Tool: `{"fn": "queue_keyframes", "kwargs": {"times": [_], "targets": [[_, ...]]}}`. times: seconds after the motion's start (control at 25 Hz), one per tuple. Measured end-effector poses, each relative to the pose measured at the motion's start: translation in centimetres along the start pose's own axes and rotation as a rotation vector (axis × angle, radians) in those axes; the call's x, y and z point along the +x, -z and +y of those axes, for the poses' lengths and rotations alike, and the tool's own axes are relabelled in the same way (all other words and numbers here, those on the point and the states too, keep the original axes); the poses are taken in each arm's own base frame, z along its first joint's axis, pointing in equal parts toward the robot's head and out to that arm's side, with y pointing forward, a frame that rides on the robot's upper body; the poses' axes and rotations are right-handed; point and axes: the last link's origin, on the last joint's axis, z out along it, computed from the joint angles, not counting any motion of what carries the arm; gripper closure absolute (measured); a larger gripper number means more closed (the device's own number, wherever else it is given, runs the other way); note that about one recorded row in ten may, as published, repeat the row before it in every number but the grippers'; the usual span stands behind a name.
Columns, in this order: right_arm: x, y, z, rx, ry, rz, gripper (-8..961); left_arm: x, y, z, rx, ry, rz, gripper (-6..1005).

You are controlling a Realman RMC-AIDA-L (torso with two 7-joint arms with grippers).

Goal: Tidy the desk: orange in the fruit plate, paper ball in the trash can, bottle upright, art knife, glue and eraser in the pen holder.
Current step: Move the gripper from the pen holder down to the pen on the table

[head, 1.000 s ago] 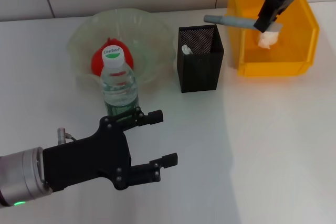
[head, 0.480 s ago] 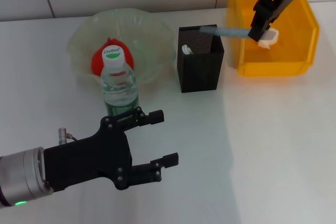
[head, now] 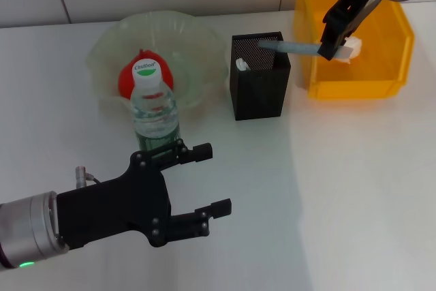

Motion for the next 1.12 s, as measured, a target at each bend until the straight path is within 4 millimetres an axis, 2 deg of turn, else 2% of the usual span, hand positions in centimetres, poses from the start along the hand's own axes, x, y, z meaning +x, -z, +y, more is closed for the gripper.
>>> {"fn": "queue_keyframes", "kwargs": {"times": [1.12], "targets": [[-0.7, -1.0, 0.6, 0.021, 0.010, -0.004, 814, -0.1, -0.2, 0.3, -0.007, -0.005, 0.009, 214]]}}
